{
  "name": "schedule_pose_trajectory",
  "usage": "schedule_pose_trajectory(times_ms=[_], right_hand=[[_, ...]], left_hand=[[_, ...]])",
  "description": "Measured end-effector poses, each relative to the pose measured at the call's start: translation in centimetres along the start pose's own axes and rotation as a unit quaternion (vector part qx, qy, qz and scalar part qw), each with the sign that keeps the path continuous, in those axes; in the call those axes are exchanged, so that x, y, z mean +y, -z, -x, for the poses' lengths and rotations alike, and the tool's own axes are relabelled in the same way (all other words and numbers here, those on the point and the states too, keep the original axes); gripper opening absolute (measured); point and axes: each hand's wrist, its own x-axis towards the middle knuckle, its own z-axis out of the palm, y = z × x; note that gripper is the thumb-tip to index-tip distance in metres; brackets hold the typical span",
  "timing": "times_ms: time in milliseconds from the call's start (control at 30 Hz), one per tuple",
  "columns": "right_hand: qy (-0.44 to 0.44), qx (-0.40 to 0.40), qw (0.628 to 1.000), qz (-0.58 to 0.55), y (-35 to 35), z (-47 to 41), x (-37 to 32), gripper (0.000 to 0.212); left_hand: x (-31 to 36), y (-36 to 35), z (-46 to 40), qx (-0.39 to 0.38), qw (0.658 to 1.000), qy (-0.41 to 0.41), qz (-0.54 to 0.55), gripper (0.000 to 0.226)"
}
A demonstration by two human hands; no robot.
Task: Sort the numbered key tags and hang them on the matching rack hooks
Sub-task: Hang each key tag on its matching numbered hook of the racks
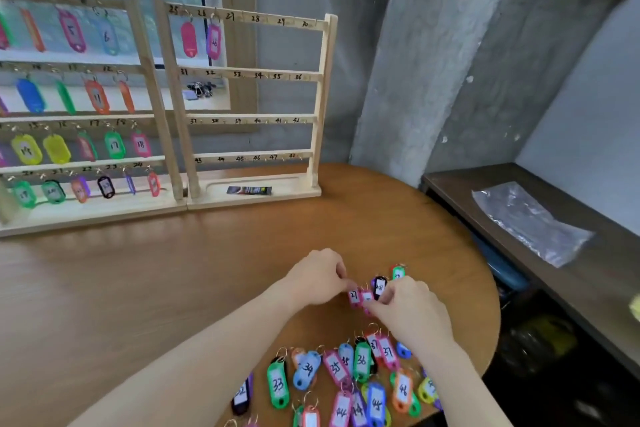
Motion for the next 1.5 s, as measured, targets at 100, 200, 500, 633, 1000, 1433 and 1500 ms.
schedule_pose_trajectory(times_ms=[100, 200, 500, 633, 1000, 1433, 1500], right_hand=[[-0.003, -0.005, 0.999, 0.037, -0.5, -0.6, -0.6, 0.048], [-0.009, -0.027, 0.999, 0.038, -0.5, -1.2, -0.9, 0.048], [0.007, -0.063, 0.998, 0.010, -0.4, -1.2, -1.4, 0.038], [0.028, -0.059, 0.995, -0.069, -0.4, -1.0, -1.4, 0.033], [0.027, -0.121, 0.905, -0.406, 2.3, -1.4, -5.1, 0.021], [0.085, -0.092, 0.888, -0.442, 5.2, -2.6, -10.5, 0.035], [0.098, -0.079, 0.886, -0.447, 5.9, -3.1, -11.8, 0.033]], left_hand=[[0.1, -0.2, -0.7, -0.003, 1.000, 0.028, 0.011, 0.029], [0.1, -0.4, -1.2, -0.026, 0.999, 0.022, -0.006, 0.024], [-0.4, 0.1, -0.8, -0.028, 0.998, 0.004, 0.050, 0.012], [-1.0, 1.1, 0.5, -0.032, 0.992, -0.015, 0.122, 0.011], [-2.7, 5.4, 3.5, -0.080, 0.985, -0.022, 0.153, 0.012], [-2.2, 9.2, 6.5, -0.011, 0.977, -0.065, 0.203, 0.025], [-1.9, 10.2, 7.0, 0.027, 0.967, -0.078, 0.239, 0.020]])
